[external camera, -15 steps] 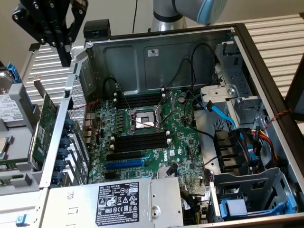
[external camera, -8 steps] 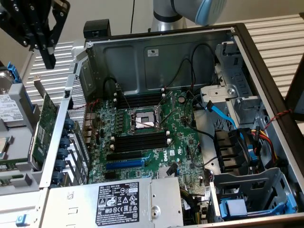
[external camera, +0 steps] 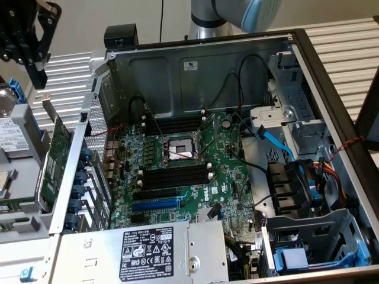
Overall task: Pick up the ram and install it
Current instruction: 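Reach for the ram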
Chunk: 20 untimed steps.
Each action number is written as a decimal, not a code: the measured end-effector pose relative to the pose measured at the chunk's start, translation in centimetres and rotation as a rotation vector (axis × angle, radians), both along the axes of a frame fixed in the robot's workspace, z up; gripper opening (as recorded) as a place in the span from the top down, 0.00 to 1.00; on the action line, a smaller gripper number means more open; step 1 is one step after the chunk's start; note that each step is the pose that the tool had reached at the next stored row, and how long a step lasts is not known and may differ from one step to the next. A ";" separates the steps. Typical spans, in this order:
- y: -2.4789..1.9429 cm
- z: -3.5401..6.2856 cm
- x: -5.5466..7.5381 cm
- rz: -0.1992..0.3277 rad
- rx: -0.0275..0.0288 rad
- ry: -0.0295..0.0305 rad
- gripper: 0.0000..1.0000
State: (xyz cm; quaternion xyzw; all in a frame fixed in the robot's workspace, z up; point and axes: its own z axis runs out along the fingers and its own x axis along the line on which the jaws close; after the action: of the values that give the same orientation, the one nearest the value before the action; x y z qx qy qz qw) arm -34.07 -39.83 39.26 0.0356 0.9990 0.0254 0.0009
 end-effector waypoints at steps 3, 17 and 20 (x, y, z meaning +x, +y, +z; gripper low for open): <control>0.00 0.00 -1.4 0.000 0.0006 -0.0001 0.89; -0.07 -0.02 -7.7 0.000 0.0050 0.0002 0.89; -0.27 -0.02 -9.1 0.000 0.0053 0.0004 0.89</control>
State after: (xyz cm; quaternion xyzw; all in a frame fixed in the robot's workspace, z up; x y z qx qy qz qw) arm -43.16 -40.10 39.24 0.0355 0.9990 0.0280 0.0006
